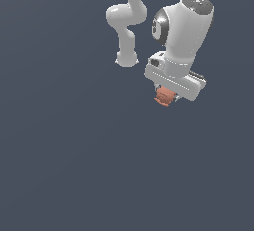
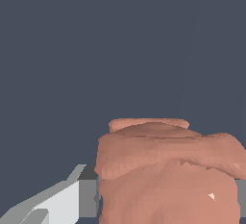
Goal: Pick up the object and move it to a goal position.
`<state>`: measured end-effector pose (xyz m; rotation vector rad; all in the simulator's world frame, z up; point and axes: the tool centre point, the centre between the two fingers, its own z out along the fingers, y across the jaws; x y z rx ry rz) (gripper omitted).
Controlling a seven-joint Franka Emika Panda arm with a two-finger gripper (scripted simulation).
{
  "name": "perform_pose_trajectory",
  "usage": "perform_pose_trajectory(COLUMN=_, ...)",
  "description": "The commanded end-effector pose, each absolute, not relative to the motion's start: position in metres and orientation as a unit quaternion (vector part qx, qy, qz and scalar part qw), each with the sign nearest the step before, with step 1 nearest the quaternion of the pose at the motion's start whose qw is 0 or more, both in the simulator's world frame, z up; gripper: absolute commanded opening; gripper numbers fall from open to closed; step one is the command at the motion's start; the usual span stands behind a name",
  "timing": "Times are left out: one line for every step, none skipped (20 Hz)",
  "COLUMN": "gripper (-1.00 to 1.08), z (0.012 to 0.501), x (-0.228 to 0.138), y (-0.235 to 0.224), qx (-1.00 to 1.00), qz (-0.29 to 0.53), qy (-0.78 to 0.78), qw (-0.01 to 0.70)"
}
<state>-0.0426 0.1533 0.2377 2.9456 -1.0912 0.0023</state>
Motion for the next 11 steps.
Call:
perform_pose_trajectory(gripper=-1.0, z=0.253, x=-0.051, y=0.172, qx=0.937, qz=0.001, qy=-0.348, qw=0.001)
perform_pose_trajectory(gripper=-1.0, z=0.258, x=-0.053, y=0.178, qx=0.937, qz=0.001, qy=-0.348, qw=0.001)
perform_pose_trajectory(gripper=-1.0, z=0.262, x=-0.055, y=0.184, qx=0.937, qz=0.001, qy=-0.348, qw=0.001)
perform_pose_trajectory(gripper=-1.0, z=0.266, x=-0.057, y=0.189, qx=0.937, qz=0.001, qy=-0.348, qw=0.001)
perform_pose_trajectory(gripper=-1.0, z=0.27, x=-0.059, y=0.193, qx=0.937, qz=0.001, qy=-0.348, qw=0.001)
perform_pose_trajectory(gripper=-1.0, z=0.273, x=-0.06, y=0.197, qx=0.937, qz=0.001, qy=-0.348, qw=0.001)
perform_pose_trajectory(gripper=-1.0, z=0.275, x=-0.061, y=0.2, qx=0.937, qz=0.0, qy=-0.348, qw=0.001)
perform_pose_trajectory(gripper=-1.0, z=0.277, x=-0.062, y=0.203, qx=0.937, qz=0.0, qy=-0.348, qw=0.001)
perform_pose_trajectory(gripper=-1.0, z=0.279, x=-0.063, y=0.204, qx=0.937, qz=0.0, qy=-0.348, qw=0.001)
perform_pose_trajectory(gripper=-1.0, z=0.28, x=-0.063, y=0.205, qx=0.937, qz=0.0, qy=-0.348, qw=0.001)
perform_pose_trajectory(gripper=-1.0, z=0.28, x=-0.063, y=0.206, qx=0.937, qz=0.0, qy=-0.348, qw=0.001)
